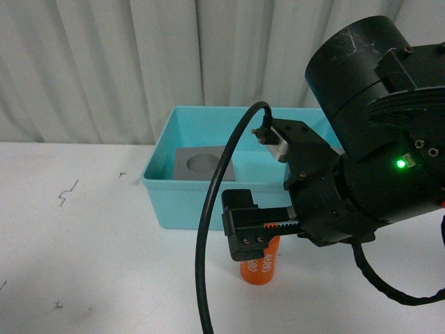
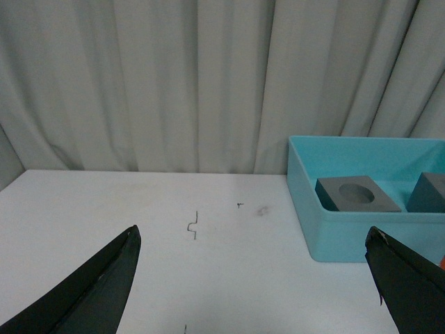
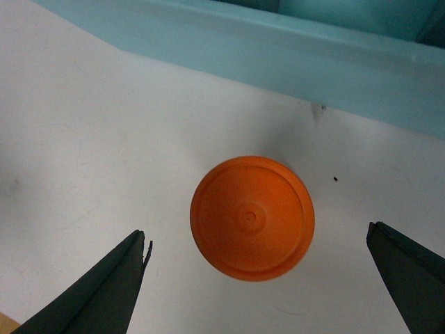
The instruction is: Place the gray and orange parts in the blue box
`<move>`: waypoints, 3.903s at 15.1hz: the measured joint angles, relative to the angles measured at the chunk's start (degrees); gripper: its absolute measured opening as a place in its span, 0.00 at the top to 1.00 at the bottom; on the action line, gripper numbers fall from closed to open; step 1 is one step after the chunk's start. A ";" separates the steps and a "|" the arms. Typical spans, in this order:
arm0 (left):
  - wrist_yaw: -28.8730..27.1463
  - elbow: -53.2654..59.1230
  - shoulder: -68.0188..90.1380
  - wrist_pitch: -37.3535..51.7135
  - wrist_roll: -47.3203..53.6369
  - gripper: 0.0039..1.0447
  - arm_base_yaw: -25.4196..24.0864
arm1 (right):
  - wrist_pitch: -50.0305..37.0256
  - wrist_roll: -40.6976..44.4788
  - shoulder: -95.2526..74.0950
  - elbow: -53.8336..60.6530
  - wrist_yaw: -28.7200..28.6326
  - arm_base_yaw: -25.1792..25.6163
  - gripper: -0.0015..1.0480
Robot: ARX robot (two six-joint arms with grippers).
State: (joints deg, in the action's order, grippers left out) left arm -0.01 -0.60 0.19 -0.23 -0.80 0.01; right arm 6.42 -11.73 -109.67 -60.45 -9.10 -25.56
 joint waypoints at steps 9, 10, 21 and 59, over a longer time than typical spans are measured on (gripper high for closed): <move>0.00 0.00 0.00 0.00 0.00 0.06 0.00 | 0.59 5.88 -6.12 -4.85 0.70 -1.05 0.06; 0.00 0.00 0.00 0.00 0.00 0.06 0.00 | 0.35 5.90 -6.23 -4.85 0.70 -1.05 0.09; 0.00 0.00 0.00 0.00 0.00 0.06 0.00 | 1.55 6.49 -0.68 -3.10 1.22 -0.87 0.54; 0.00 0.00 0.00 0.00 0.00 0.06 0.00 | 9.94 11.78 -19.32 -35.67 -6.84 8.68 0.04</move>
State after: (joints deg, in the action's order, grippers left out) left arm -0.01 -0.60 0.19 -0.23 -0.80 0.01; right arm 16.36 0.05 -128.99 -96.12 -15.94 -16.88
